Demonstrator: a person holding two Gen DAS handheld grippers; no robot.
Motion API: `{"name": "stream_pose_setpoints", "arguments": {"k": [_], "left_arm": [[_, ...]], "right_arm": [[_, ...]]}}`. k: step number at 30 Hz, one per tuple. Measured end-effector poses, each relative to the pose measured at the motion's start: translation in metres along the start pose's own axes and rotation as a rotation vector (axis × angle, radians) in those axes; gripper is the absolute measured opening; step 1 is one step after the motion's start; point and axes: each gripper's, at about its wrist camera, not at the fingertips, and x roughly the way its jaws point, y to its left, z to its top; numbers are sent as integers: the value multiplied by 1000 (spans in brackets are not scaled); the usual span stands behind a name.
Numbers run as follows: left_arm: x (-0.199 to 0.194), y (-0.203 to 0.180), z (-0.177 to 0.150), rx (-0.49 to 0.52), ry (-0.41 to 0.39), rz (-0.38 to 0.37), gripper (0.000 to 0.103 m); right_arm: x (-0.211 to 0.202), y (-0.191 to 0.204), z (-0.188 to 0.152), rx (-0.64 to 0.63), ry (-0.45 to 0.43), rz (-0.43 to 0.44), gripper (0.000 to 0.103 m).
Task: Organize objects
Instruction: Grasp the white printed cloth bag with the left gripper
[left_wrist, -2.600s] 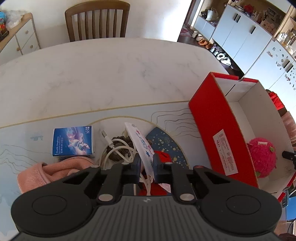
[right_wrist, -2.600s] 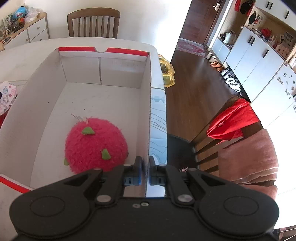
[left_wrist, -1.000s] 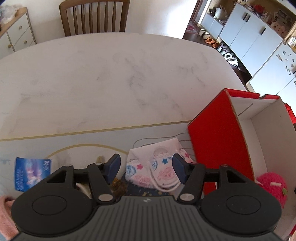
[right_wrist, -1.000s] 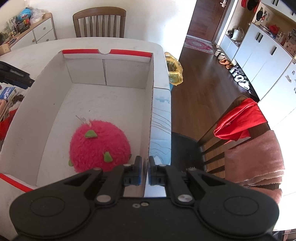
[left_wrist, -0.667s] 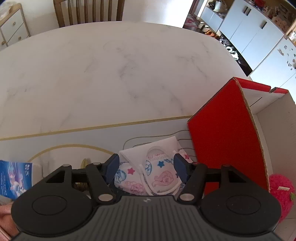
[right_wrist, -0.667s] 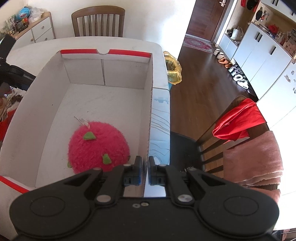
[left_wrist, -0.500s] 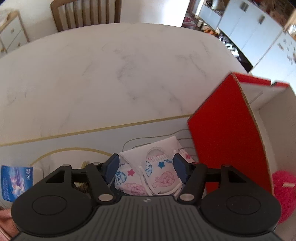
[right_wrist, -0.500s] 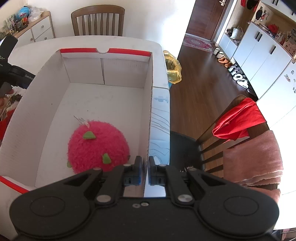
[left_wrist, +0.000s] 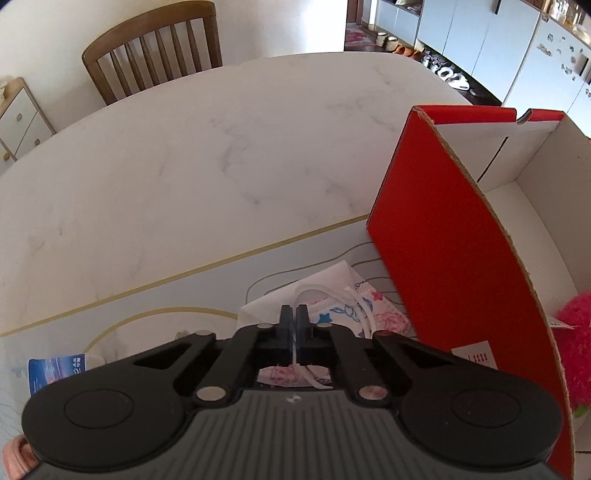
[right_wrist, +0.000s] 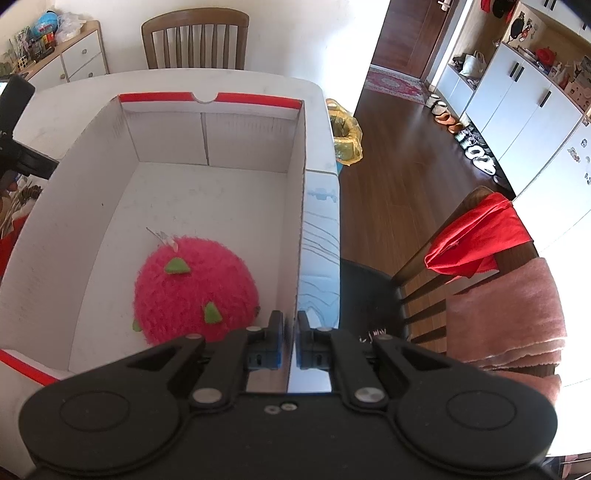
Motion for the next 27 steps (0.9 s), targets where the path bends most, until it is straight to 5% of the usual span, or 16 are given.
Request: {"name": "stream_pose_setpoints", "arguments": {"k": [8, 14, 17, 19, 27], "left_arm": [[-29, 24, -1, -70, -34, -36, 0], [-26, 41, 6, -178, 5, -152, 3], [-20, 39, 9, -199, 14, -178, 27], [-16, 38, 9, -210, 18, -191, 64], [4, 28, 15, -227, 32, -124, 82]], "right_arm": [[0, 0, -2, -1, -12, 2, 6], [0, 1, -2, -9, -11, 3, 6], [-1, 1, -1, -7, -7, 4, 6], [-1, 0, -1, -6, -6, 3, 6], [-1, 0, -1, 2, 0, 1, 6]]}}
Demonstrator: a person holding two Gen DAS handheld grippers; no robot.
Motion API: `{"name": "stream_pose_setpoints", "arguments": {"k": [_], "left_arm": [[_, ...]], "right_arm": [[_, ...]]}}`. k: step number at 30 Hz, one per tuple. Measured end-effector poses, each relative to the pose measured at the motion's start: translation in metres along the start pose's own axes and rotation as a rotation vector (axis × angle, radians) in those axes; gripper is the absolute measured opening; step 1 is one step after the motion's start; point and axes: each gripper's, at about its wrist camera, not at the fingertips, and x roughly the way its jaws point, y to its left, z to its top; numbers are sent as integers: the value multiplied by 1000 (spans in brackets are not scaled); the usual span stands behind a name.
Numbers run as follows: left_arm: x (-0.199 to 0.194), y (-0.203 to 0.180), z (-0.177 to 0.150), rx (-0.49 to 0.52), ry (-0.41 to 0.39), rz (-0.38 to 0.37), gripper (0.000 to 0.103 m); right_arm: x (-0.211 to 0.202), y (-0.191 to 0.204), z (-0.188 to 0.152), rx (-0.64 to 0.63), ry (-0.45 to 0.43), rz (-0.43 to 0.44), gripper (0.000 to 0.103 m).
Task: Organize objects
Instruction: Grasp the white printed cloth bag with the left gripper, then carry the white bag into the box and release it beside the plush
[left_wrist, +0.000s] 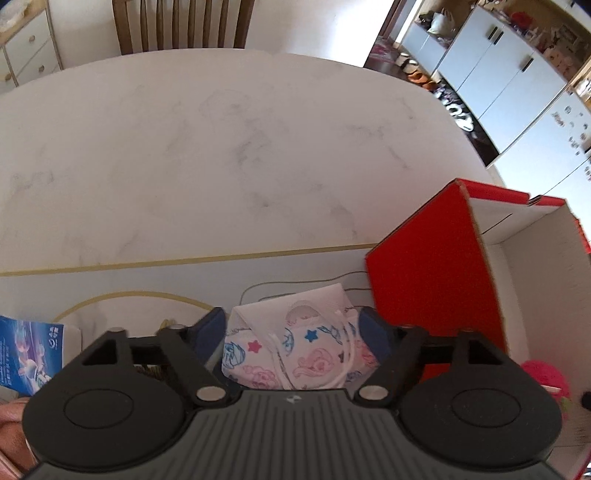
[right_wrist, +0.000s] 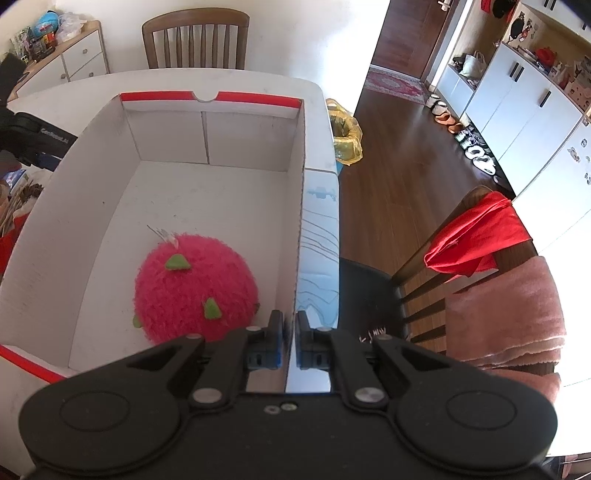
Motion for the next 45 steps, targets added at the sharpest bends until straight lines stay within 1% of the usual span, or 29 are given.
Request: {"name": "stream_pose_setpoints", "arguments": {"k": [3, 6, 9, 13, 16, 21, 26, 27, 29, 30, 33, 34, 37, 39, 40, 43, 45], "left_arm": [[4, -2, 0, 0, -11, 20, 85], [9, -1, -1, -3, -14, 62, 92], [15, 3, -2, -18, -4, 62, 94], [16, 2, -4, -21, -16, 76, 96], [17, -3, -5, -3, -18, 97, 96], [20, -14, -9, 75, -12, 153, 96], [17, -15, -11, 70, -25, 162, 96], [16, -15, -12, 75, -25, 163, 94], [17, -19, -13, 91, -34, 153, 85], [15, -21, -15, 101, -40, 147, 73], [10, -29, -15, 137, -46, 134, 47], [8, -31, -15, 146, -47, 123, 33], [6, -34, -13, 161, -43, 89, 15], [1, -34, -11, 150, -45, 82, 8], [-2, -32, -12, 144, -46, 76, 7], [-12, -27, -13, 130, -46, 54, 6], [-21, -23, -15, 128, -46, 56, 6]], "right_arm": [[0, 0, 1, 1, 1, 0, 6], [0, 0, 1, 0, 2, -2, 6], [0, 0, 1, 2, 4, 0, 6], [1, 1, 1, 1, 9, -2, 6], [2, 1, 1, 1, 12, -2, 6], [2, 2, 0, 1, 14, -4, 6], [2, 2, 0, -1, 15, -5, 6], [2, 3, -1, -4, 16, -6, 6], [2, 3, -1, -1, 17, -5, 6], [2, 2, -1, -2, 18, -5, 6], [1, 3, -1, -4, 19, -7, 6], [1, 3, -1, -4, 19, -7, 6], [1, 3, -1, -5, 18, -7, 6], [1, 3, 0, -6, 20, -9, 6], [1, 3, 0, -6, 20, -8, 6], [1, 3, 0, -7, 19, -10, 6], [1, 3, 0, -6, 19, -11, 6]]}}
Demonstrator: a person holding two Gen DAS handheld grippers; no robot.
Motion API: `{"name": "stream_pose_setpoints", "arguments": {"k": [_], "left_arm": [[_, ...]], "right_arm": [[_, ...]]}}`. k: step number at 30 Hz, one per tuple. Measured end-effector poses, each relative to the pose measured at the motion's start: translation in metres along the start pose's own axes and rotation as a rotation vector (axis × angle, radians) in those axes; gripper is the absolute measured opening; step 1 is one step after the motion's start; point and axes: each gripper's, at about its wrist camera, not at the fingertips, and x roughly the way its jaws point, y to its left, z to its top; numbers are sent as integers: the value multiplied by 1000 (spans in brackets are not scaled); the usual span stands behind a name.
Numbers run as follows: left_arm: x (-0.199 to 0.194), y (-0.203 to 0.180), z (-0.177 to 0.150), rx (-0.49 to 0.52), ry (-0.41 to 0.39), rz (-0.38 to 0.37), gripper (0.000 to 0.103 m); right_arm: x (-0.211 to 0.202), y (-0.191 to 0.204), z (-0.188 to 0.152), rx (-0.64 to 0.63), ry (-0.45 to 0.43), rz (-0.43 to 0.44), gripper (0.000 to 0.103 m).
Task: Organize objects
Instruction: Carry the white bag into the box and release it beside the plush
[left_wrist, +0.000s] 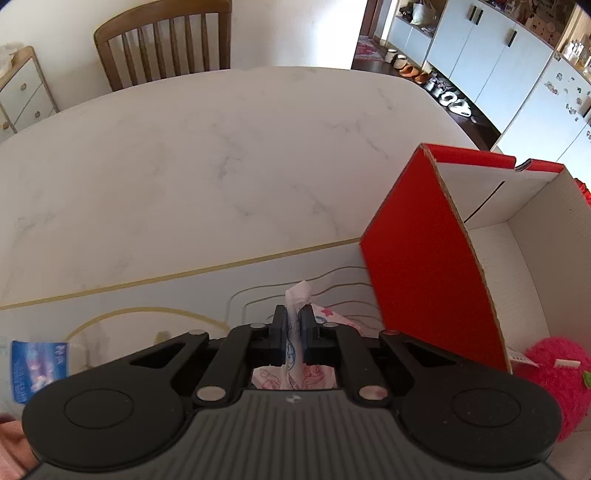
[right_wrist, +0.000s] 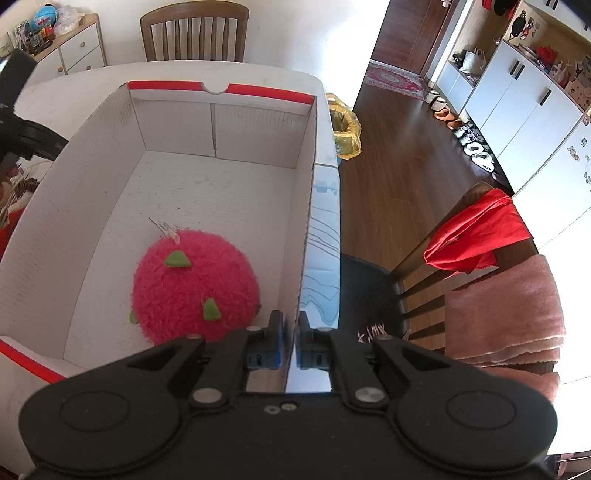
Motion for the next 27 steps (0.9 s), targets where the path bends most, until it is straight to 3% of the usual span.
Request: {"name": "stream_pose_setpoints", "arguments": {"k": [14, 27], "left_arm": [[-89, -4, -3, 57, -80, -103, 6], [-158, -63, 5, 141, -177, -181, 6]], "right_arm": [[2, 1, -2, -20, -20, 6, 5], [6, 6, -2, -70, -51, 41, 5]]}}
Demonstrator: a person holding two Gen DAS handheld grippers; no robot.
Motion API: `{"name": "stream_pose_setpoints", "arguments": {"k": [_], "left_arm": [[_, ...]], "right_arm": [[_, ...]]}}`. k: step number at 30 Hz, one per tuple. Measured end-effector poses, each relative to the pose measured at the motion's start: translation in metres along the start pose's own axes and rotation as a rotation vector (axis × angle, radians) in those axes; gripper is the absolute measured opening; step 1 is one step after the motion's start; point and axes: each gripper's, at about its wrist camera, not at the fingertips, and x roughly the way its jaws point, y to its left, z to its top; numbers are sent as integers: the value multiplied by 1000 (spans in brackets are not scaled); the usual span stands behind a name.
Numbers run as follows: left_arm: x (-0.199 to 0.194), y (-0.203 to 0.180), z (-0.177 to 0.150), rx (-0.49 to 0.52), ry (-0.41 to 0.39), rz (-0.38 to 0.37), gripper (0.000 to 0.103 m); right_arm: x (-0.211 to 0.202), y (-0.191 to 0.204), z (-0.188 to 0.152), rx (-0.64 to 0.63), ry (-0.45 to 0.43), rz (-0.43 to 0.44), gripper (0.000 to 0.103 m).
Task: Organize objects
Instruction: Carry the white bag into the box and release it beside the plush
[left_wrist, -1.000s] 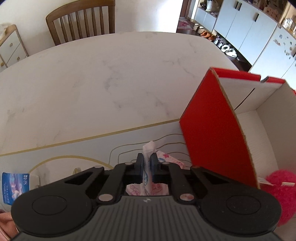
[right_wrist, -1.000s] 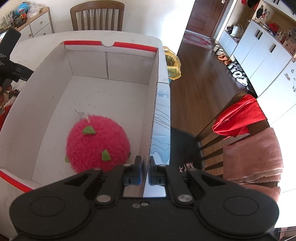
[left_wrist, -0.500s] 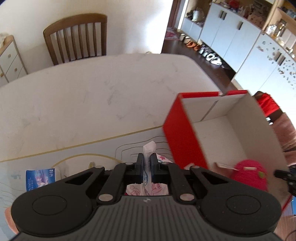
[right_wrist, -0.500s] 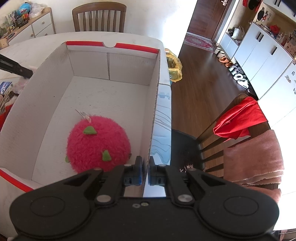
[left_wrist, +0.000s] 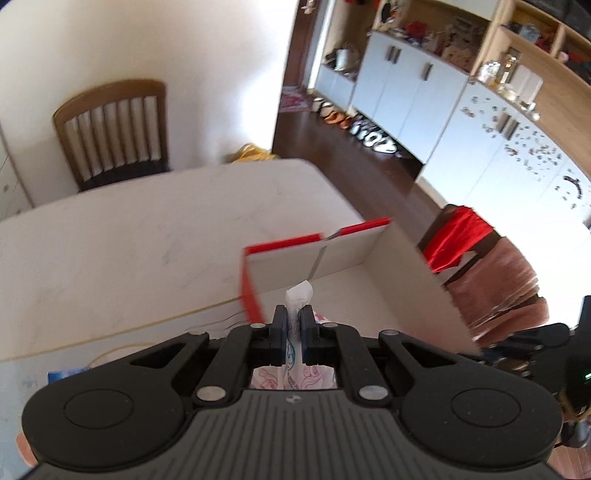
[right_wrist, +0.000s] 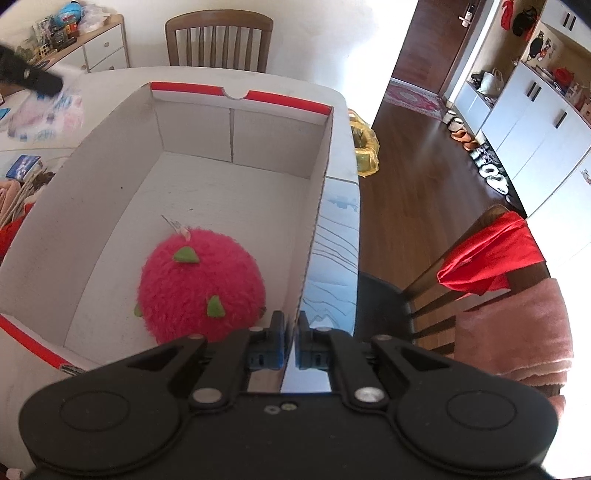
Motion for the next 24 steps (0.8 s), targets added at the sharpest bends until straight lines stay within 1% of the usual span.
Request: {"name": "stream_pose_setpoints", "arguments": {"k": [3, 6, 12, 15, 17, 22, 24], "left_arm": [[8, -20, 6, 24, 1, -18, 6], [27, -39, 9, 53, 17, -24, 6], [77, -68, 1, 95, 98, -10, 6], [96, -72, -7, 115, 121, 9, 6], [109, -70, -11, 108, 145, 23, 6], [131, -64, -17, 103, 183, 48, 6], [137, -62, -18, 101, 193, 60, 8]], "right_arm": [[1, -1, 0, -8, -4, 3, 5], [3, -2, 0, -10, -8, 7, 5], [5, -4, 0, -15, -12, 15, 5], [6, -4, -1, -17, -14, 19, 5], [6, -4, -1, -18, -16, 20, 5], [6, -4, -1, -24, -17, 22, 5], [7, -3, -1, -26, -17, 22, 5]]}}
